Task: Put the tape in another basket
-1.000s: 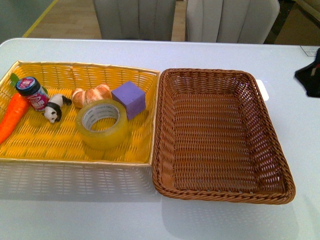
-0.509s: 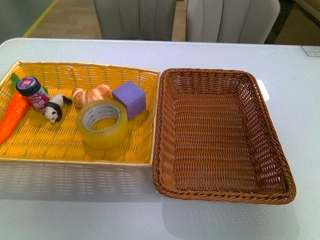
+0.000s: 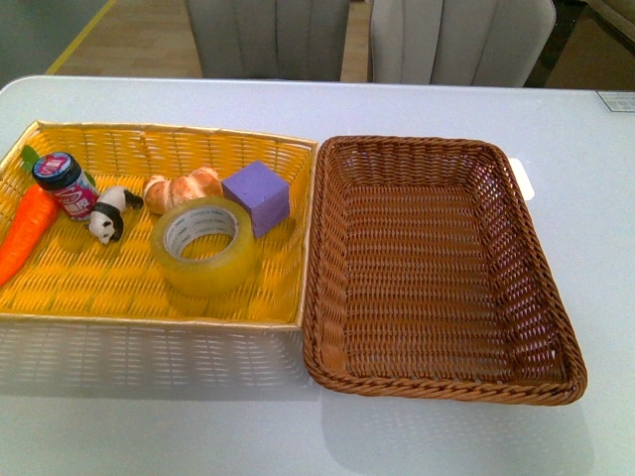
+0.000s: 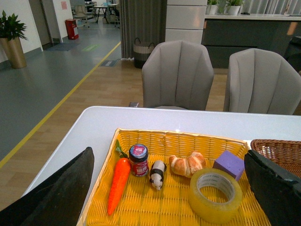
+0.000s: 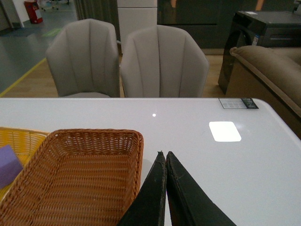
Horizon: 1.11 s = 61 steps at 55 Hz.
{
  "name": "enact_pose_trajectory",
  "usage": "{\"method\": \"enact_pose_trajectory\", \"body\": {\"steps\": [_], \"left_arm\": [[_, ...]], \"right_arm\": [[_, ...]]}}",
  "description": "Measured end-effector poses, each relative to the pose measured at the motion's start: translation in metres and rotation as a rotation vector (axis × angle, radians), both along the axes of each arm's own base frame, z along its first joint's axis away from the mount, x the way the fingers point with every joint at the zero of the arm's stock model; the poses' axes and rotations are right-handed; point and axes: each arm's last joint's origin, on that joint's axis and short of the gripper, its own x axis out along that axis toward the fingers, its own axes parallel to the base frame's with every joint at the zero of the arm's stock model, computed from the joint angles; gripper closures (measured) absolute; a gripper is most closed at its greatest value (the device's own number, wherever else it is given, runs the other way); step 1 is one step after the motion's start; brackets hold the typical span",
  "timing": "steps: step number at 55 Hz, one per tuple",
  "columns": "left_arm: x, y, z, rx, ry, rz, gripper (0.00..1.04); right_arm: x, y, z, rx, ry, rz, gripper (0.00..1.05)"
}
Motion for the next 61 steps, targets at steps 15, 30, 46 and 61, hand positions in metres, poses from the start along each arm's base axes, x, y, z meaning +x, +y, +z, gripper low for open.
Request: {"method": "enact_pose_trajectory", "body": {"steps": [15, 30, 46, 61], "left_arm": [[0.0, 0.0, 0.0, 0.0, 0.0, 0.0, 0.09], [0.0, 0.0, 0.0, 0.0, 0.0, 0.0, 0.09], [0.0, 0.0, 0.0, 0.0, 0.0, 0.0, 0.09], [0.0, 0.0, 0.0, 0.0, 0.0, 0.0, 0.09]], "right_arm": [[-0.014, 0.0, 0.005, 0.0, -0.017, 0.0, 1.03], [-0.026, 0.0, 0.01, 0.0, -0.032, 0.0, 1.03], [-0.036, 0.0, 0.012, 0.0, -0.039, 0.001, 1.03], [-0.043, 0.0, 0.013, 0.0, -0.04, 0.0, 1.03]]}}
